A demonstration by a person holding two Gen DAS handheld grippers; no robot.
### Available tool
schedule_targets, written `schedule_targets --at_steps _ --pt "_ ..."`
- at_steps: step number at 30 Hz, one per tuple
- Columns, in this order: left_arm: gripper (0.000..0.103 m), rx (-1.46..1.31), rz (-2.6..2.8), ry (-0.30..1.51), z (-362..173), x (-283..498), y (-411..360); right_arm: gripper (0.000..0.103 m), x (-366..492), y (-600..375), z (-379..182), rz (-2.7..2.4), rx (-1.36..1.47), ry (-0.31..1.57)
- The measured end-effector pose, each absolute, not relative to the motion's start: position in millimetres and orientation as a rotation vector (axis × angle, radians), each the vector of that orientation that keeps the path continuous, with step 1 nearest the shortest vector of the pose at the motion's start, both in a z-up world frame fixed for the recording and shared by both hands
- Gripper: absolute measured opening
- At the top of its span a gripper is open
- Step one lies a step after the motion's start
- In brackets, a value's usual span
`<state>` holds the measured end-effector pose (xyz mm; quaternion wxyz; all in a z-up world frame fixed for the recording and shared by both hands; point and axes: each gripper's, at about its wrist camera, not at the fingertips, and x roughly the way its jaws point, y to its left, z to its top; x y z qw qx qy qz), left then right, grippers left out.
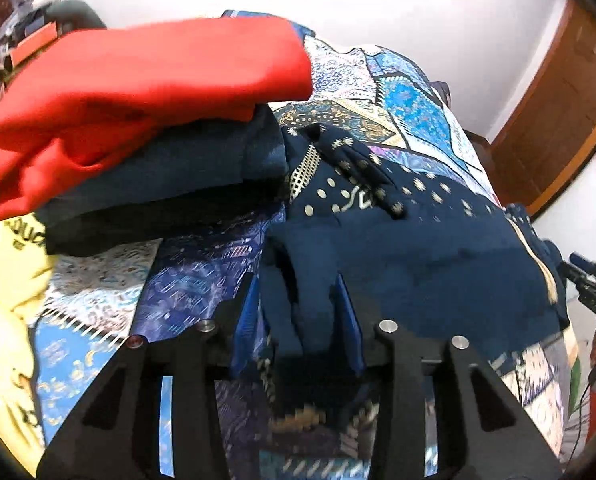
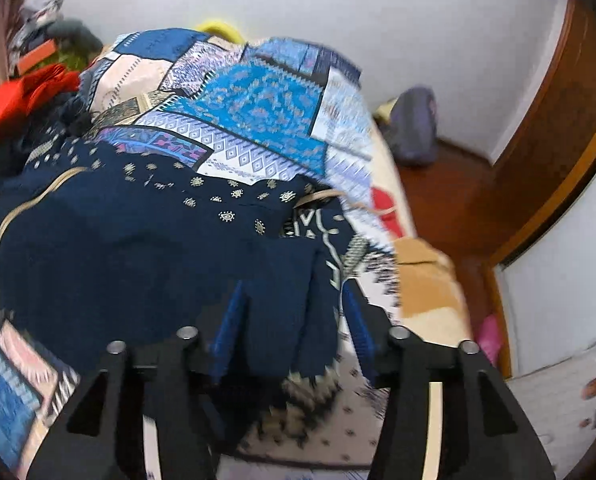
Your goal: Fold large clothes
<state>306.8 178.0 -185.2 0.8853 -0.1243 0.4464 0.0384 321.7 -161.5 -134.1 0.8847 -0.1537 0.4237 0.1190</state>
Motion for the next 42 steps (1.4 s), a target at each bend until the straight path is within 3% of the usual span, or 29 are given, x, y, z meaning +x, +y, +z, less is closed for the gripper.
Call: schedule_targets --at_steps 3,6,18,28,37,42 --pt "0.046 -0.189 0.078 0.914 -173.2 287.3 166.2 0.052 296.8 -162.1 -122.9 0.261 -0.348 0.862" --pt "0.057 -0.111 0.075 0.868 -161.7 267.3 148.5 0.060 280.6 -161.4 -119.1 0.315 -0.314 0.872" --pt "0.060 -0.049 -0.057 0.973 -190.9 264.1 84.0 0.061 258.9 -138.2 -166.5 0.446 -0.155 1.066" --pt "0.061 -0.055 -0.033 0.973 -201.7 305.0 71.4 0.061 285.2 -123.9 -156.5 0.384 -0.197 0.988" --pt "0.061 0.115 -0.024 0.927 -171.5 381.1 69.9 0.061 337.1 -103.8 -133.6 0.373 -0.316 0.881" --pt "0.061 0.097 0.075 0.857 -120.5 439.1 90.4 0.061 391.6 -104.0 -92.7 0.183 -0.318 0.788"
